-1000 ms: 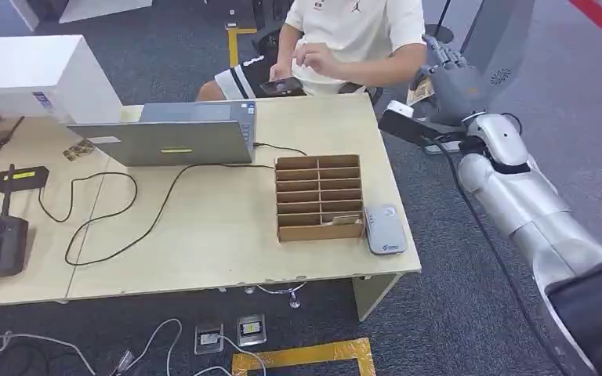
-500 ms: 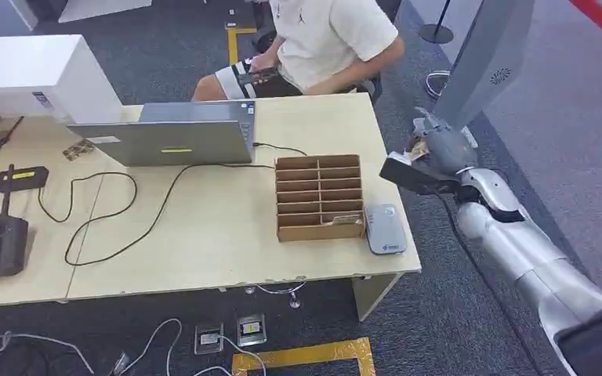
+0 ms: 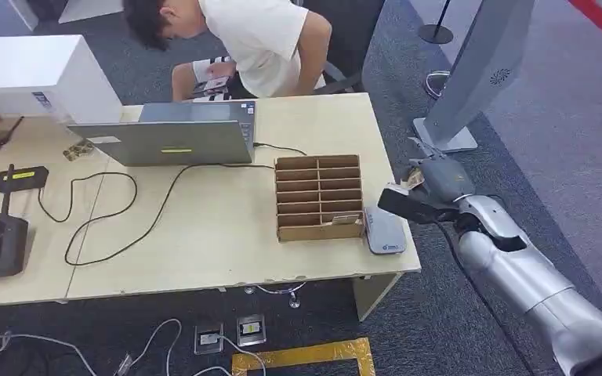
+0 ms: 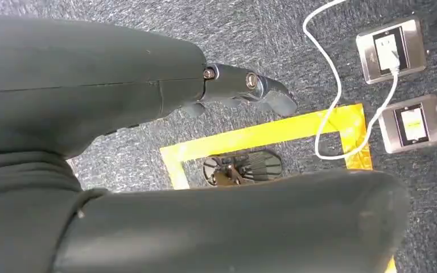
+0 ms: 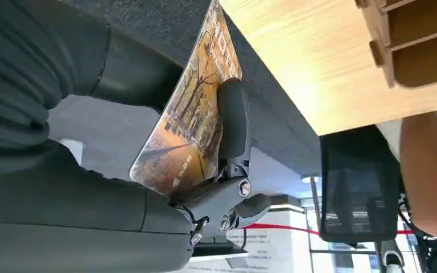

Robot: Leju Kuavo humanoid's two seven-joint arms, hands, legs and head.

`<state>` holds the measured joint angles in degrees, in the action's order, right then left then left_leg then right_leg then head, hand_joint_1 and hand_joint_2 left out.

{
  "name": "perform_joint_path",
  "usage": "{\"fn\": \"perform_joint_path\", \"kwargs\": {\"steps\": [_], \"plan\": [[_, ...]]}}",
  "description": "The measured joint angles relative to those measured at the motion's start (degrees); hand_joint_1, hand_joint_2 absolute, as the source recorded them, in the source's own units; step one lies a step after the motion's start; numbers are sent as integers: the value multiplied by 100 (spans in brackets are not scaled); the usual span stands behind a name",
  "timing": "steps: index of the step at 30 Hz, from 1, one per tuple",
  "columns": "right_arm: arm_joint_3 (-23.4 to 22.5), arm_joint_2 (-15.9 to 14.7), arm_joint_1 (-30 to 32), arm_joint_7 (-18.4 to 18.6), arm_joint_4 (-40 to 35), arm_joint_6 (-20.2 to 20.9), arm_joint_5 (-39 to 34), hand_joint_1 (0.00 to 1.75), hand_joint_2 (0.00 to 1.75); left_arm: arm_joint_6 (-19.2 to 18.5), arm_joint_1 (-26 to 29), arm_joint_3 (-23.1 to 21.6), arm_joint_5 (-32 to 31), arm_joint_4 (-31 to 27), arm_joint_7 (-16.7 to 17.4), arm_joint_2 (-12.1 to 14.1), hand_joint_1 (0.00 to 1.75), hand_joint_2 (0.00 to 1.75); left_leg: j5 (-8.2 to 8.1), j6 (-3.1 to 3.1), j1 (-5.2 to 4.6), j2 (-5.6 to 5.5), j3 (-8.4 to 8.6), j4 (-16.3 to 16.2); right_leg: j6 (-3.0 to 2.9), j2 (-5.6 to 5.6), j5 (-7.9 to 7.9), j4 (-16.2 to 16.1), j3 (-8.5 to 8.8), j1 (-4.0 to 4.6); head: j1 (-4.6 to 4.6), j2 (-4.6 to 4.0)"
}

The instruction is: Pass the card to the sensor for recognition and then transmit it.

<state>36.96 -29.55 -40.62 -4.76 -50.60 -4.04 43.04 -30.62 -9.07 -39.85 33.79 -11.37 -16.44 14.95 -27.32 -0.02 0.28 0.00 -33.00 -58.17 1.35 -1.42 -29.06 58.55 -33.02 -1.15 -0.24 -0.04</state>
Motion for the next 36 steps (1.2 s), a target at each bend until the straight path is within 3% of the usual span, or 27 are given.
{"fn": "perform_joint_path", "kwargs": {"steps": [16, 36], "plan": [[85, 208, 161, 85, -74, 168, 135, 175, 175, 0, -63, -164, 7, -48, 0, 2, 0, 0, 0, 0, 0, 0, 0, 0, 0, -2, 0, 0, 0, 0, 0, 0], [83, 313, 264, 9, 389, 129, 135, 175, 175, 0, -61, -293, 42, -79, 0, 61, 0, 0, 0, 0, 2, 0, -1, 0, 0, 0, 0, 0, -1, 2, 0, 0]]}}
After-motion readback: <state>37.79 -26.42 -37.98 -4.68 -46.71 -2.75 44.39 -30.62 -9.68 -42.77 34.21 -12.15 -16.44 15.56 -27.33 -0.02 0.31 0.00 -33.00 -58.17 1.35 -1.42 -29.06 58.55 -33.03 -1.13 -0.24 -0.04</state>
